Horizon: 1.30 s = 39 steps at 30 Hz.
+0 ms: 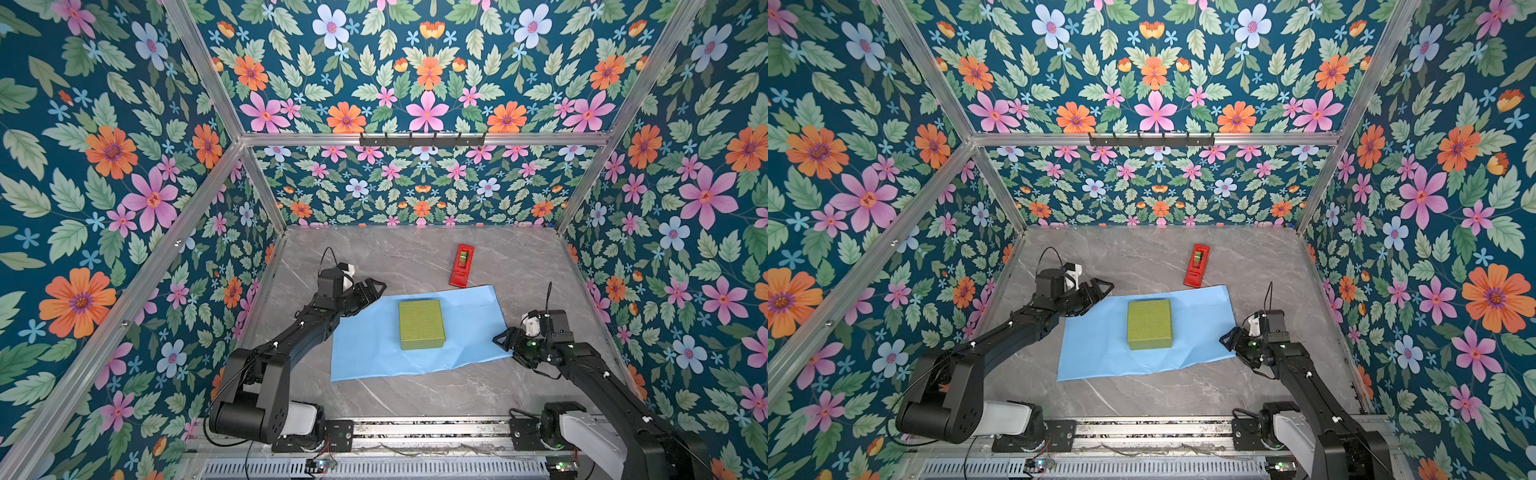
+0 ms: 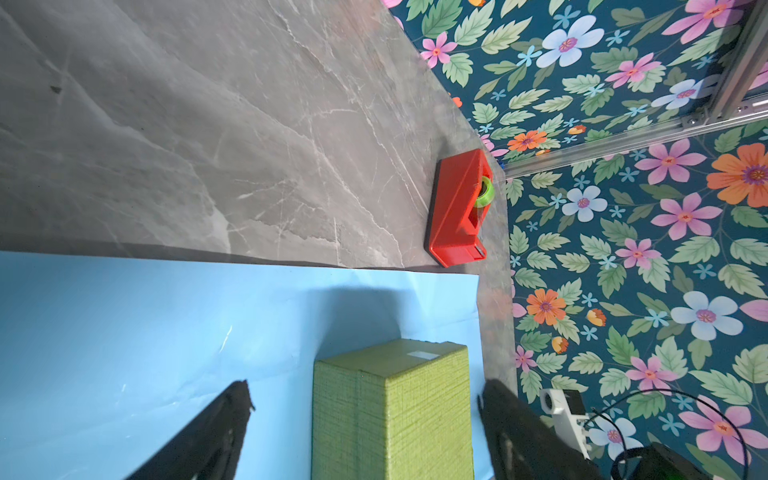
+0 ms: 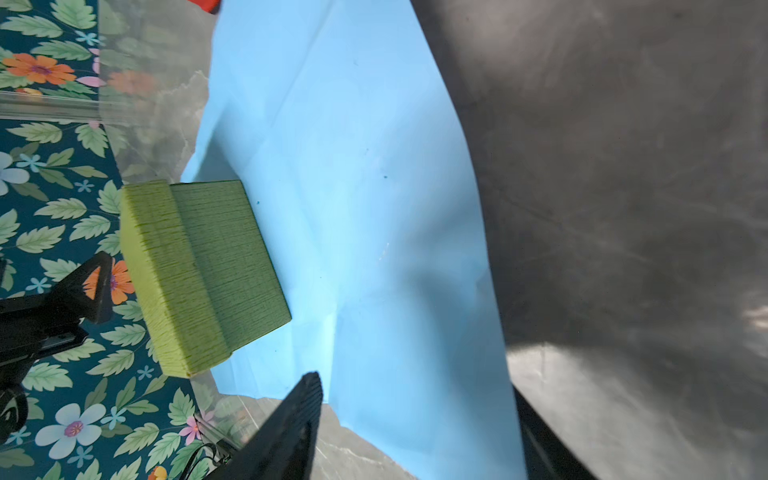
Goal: Wrap the gift box in paper
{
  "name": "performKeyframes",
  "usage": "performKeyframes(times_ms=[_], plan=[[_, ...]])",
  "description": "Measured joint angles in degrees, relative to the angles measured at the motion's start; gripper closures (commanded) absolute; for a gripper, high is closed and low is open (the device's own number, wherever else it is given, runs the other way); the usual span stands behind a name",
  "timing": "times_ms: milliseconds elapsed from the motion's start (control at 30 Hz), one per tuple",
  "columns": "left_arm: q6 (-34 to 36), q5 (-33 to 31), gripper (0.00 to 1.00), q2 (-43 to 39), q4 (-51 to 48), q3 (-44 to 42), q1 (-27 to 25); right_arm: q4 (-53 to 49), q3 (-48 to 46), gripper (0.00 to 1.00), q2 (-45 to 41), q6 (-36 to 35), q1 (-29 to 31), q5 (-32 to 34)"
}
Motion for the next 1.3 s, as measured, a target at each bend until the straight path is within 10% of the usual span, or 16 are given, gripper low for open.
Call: performKeyframes(times_ms=[500,1300], plan=[[1.97,-1.62,0.11,-4.72,-8.15,4.39,-1.90,-1.44,4.74,0.99,-7.02,-0.13,8.09,4.79],[-1.77,-5.51,0.13,-2.12,-8.26,9.38,-20.35,3.41,18.84,1.00,7.50,-0.07,37.33,18.67]])
